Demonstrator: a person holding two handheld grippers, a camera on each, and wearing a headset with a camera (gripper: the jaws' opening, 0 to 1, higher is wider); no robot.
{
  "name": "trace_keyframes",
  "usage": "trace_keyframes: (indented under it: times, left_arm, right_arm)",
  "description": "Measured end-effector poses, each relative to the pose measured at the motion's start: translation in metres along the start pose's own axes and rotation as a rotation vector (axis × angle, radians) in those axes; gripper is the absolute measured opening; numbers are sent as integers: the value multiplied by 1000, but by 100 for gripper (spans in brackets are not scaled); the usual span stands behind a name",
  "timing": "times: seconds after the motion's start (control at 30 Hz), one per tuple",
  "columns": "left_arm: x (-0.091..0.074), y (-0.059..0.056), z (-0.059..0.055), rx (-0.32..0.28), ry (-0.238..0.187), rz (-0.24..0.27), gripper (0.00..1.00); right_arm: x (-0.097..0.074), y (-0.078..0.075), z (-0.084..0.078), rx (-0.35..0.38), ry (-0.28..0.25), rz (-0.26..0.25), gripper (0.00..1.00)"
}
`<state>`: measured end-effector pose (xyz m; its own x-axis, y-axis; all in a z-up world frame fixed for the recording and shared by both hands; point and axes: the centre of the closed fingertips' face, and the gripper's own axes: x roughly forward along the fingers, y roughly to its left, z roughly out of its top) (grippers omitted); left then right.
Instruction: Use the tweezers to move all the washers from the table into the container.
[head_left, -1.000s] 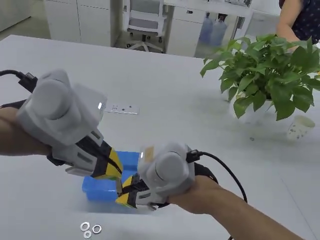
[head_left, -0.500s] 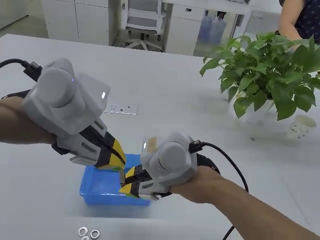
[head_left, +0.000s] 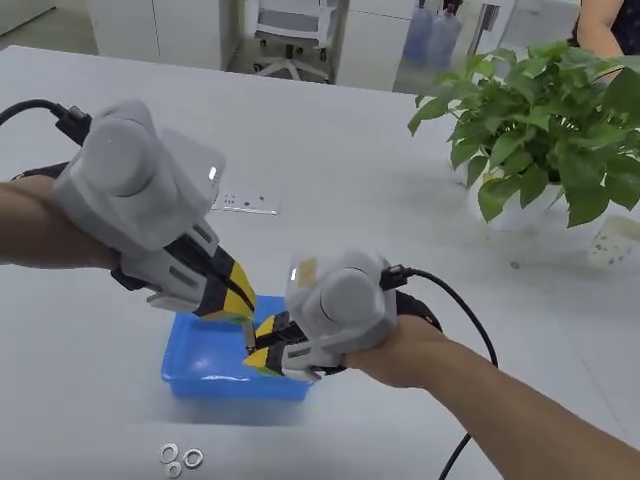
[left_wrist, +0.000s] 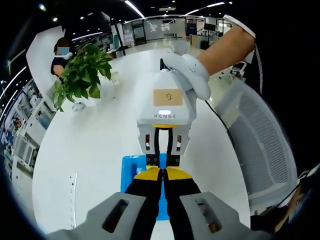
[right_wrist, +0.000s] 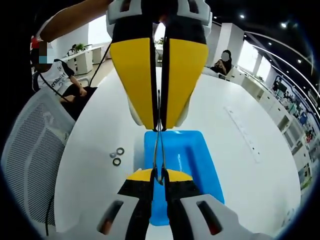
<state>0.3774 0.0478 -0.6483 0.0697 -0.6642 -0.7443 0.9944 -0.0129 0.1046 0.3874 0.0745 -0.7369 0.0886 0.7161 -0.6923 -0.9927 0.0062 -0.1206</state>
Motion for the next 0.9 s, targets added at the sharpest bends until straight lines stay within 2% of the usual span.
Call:
trace_keyframes:
  times: [0.9]
  left_arm:
    - [33, 22, -21, -37, -1, -38, 6]
  right_arm:
    - [18, -17, -36, 64, 23, 28, 10]
